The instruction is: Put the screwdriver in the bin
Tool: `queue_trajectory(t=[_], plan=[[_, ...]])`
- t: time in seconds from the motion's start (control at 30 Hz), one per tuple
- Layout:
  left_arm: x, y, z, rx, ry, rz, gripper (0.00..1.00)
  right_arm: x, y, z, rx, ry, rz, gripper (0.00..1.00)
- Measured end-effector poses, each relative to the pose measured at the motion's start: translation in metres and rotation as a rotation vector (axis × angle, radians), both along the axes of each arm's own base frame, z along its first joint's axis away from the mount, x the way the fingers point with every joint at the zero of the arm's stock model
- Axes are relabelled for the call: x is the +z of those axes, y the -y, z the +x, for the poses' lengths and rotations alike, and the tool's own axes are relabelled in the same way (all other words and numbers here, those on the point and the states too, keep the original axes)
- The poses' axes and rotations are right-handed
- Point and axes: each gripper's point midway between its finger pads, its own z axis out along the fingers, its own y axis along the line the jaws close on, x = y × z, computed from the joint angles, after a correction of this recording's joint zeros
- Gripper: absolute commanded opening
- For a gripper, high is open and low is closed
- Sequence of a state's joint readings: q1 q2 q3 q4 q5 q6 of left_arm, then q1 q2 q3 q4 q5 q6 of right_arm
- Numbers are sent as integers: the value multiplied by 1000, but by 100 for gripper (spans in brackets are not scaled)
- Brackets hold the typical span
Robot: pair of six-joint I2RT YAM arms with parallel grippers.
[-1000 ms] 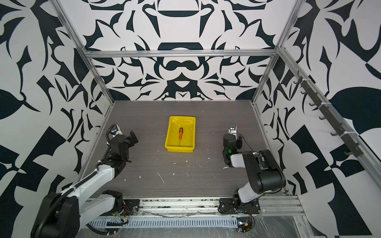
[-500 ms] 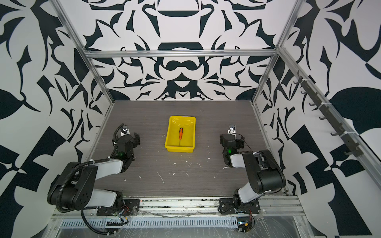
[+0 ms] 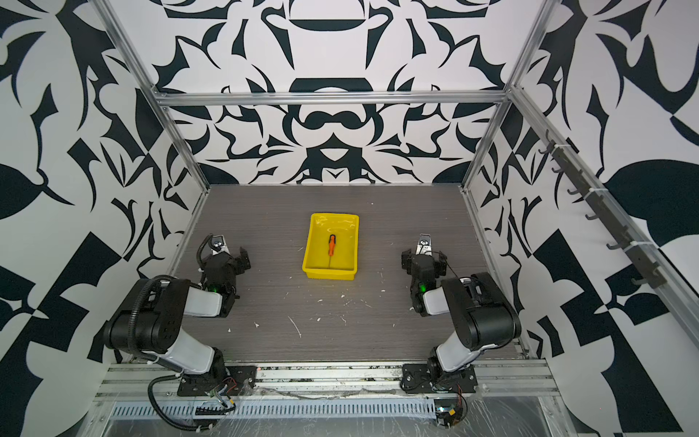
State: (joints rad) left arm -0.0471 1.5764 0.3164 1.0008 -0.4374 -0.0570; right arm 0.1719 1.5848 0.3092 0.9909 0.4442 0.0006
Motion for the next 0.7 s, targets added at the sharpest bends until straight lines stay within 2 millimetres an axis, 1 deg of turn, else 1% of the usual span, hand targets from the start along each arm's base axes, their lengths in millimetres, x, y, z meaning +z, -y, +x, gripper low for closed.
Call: queue_trajectory(t=[0.13, 0.7], plan=[[5, -1, 5, -5, 15, -13, 100, 0, -1, 0, 8, -2, 0, 100], [1, 1, 4, -17, 3, -25, 100, -5, -2, 1, 28, -28, 12, 100]])
